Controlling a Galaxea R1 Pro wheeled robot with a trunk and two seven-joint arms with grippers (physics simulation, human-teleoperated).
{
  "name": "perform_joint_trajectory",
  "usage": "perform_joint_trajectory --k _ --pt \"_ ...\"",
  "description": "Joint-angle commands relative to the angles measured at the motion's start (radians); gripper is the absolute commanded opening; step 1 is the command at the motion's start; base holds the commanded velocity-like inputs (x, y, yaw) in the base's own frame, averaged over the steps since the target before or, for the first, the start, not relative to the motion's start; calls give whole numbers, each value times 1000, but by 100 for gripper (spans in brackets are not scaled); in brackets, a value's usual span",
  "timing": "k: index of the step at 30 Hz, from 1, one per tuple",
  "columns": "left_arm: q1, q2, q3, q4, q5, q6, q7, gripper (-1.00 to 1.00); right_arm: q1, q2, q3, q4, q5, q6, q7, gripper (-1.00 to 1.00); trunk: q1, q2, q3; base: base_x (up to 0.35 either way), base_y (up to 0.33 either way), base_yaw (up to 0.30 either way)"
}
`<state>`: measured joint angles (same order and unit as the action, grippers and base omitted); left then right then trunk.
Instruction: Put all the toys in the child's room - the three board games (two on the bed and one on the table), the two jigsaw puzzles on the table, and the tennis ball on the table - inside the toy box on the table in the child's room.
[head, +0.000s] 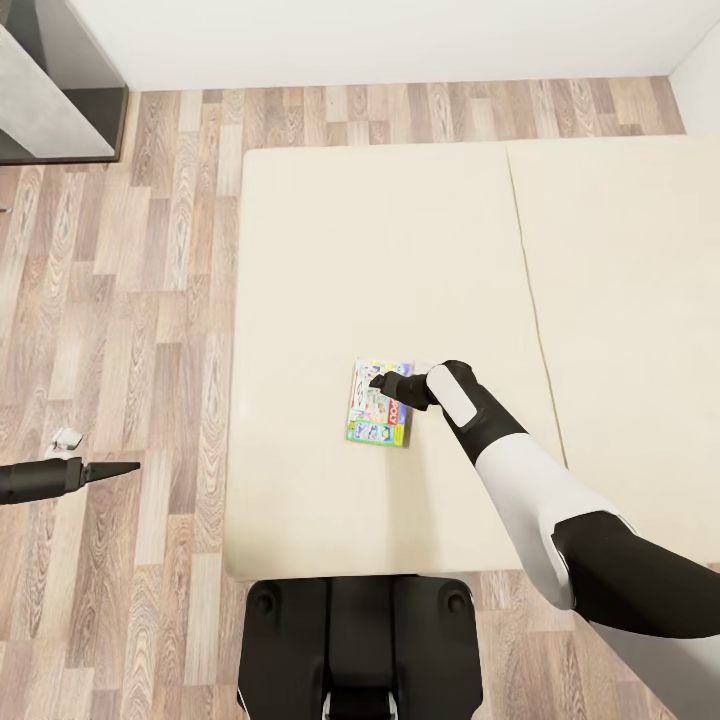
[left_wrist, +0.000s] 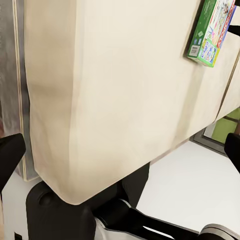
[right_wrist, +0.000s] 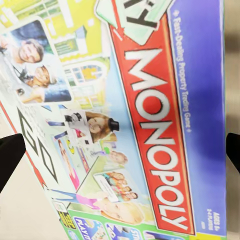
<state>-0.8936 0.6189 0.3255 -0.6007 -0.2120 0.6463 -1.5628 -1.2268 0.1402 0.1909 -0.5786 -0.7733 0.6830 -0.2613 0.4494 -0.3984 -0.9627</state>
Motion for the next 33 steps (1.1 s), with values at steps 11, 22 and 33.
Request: perform_joint_trajectory --k 11,22,33 --pt "-1 -1 4 -1 -10 10 -8 100 0 -1 4 -1 -11 1 -9 100 1 -2 -1 0 0 90" --pt "-1 -1 4 -1 -11 11 -8 100 0 -2 4 -1 -11 1 -9 100 1 -2 -1 0 0 9" --pt "-1 -1 4 -1 -10 11 -8 100 0 -2 4 -1 -11 1 -9 100 1 -2 -1 0 28 0"
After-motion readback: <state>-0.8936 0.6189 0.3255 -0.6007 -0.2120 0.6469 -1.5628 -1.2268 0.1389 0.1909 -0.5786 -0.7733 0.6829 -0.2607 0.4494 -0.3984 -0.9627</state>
